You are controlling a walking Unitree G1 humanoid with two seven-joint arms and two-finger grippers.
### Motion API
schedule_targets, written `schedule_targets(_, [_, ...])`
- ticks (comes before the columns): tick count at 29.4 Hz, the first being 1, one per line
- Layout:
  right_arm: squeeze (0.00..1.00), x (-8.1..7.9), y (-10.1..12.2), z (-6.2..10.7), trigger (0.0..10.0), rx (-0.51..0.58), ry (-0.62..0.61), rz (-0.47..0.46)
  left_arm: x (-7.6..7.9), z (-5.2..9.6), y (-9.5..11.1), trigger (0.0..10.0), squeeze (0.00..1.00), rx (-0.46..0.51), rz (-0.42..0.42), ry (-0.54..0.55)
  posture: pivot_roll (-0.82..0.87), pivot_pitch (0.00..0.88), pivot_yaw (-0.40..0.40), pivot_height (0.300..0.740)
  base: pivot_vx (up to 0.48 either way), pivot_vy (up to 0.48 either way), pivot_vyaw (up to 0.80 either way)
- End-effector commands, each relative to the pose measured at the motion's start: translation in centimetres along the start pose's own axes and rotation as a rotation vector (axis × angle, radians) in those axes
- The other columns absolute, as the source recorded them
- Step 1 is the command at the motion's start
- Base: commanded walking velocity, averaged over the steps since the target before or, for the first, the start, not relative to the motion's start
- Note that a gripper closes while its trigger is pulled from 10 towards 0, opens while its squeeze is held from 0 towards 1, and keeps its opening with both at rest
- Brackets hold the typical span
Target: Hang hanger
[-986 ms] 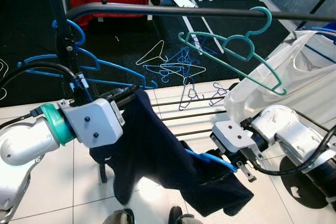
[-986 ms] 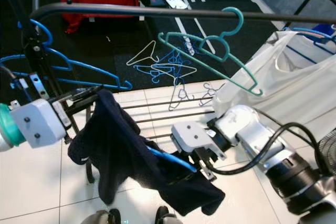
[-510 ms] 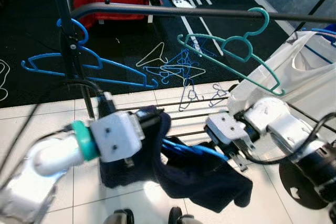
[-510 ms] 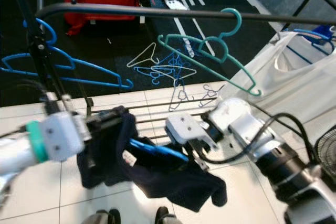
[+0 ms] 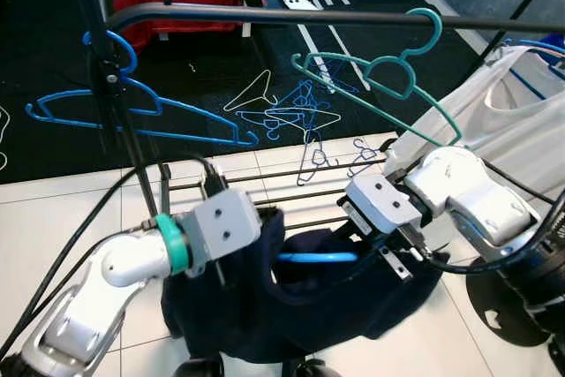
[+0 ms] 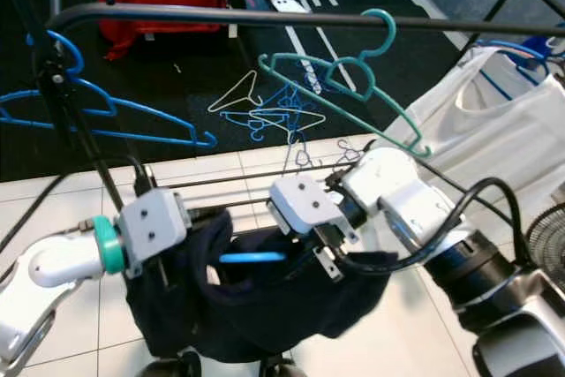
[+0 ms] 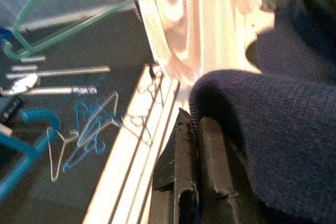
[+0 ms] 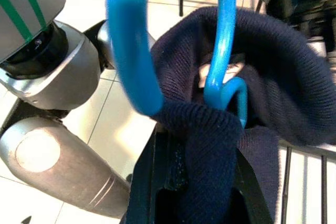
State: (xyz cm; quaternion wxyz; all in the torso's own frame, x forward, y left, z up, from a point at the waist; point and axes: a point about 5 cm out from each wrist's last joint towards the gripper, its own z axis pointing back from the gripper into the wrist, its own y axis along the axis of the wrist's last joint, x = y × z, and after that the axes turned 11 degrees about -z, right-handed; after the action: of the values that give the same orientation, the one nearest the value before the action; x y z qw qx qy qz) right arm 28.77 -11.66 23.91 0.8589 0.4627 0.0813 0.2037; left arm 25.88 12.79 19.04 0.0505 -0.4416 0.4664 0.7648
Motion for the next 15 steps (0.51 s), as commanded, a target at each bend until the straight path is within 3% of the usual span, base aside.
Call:
schedule_targets(1, [0.0, 0.0, 1.1, 0.1, 0.0, 0.041, 0.016, 0.056, 0.4, 0.6, -1.2, 5.3, 0.0, -0.077, 0.018, -0.023, 0.08, 0.144, -0.021, 0.74, 0.0, 0.0, 0.0])
schedule_targets(3, [0.0, 0.0, 1.1, 0.1, 0.0, 0.041, 0.016, 0.056, 0.4, 0.6, -1.2, 5.3, 0.0, -0.077, 0.018, -0.023, 0.08, 0.144, -0.021, 0.74, 0.0, 0.0, 0.0])
schedule_targets(4, [0.0, 0.0, 1.1, 0.2, 0.0, 0.044, 0.013, 0.057, 0.1, 1.4, -1.1, 10.0, 0.0, -0.065, 0.06, -0.022, 0.08, 0.146, -0.022, 0.74, 0.0, 0.0, 0.0])
schedule_targets(5, [0.0, 0.0, 1.0, 0.2, 0.0, 0.04, 0.007, 0.057, -0.2, 2.3, -0.4, 10.0, 0.0, -0.021, 0.124, -0.033, 0.08, 0.147, -0.021, 0.74, 0.0, 0.0, 0.0])
schedule_targets(10, [0.0, 0.2, 0.6, 0.3, 0.0, 0.04, -0.014, 0.053, -1.0, 4.0, 1.1, 10.0, 0.0, 0.066, 0.228, -0.032, 0.09, 0.152, -0.02, 0.74, 0.0, 0.0, 0.0])
schedule_targets(11, [0.0, 0.3, 0.5, 0.3, 0.0, 0.042, -0.021, 0.052, -1.3, 4.6, 1.7, 10.0, 1.0, 0.098, 0.265, -0.04, 0.09, 0.155, -0.019, 0.74, 0.0, 0.0, 0.0])
schedule_targets(15, [0.0, 0.4, 0.3, 0.2, 0.0, 0.045, -0.025, 0.053, -1.5, 5.7, 2.6, 10.0, 1.0, 0.141, 0.301, -0.103, 0.1, 0.158, -0.021, 0.74, 0.0, 0.0, 0.0])
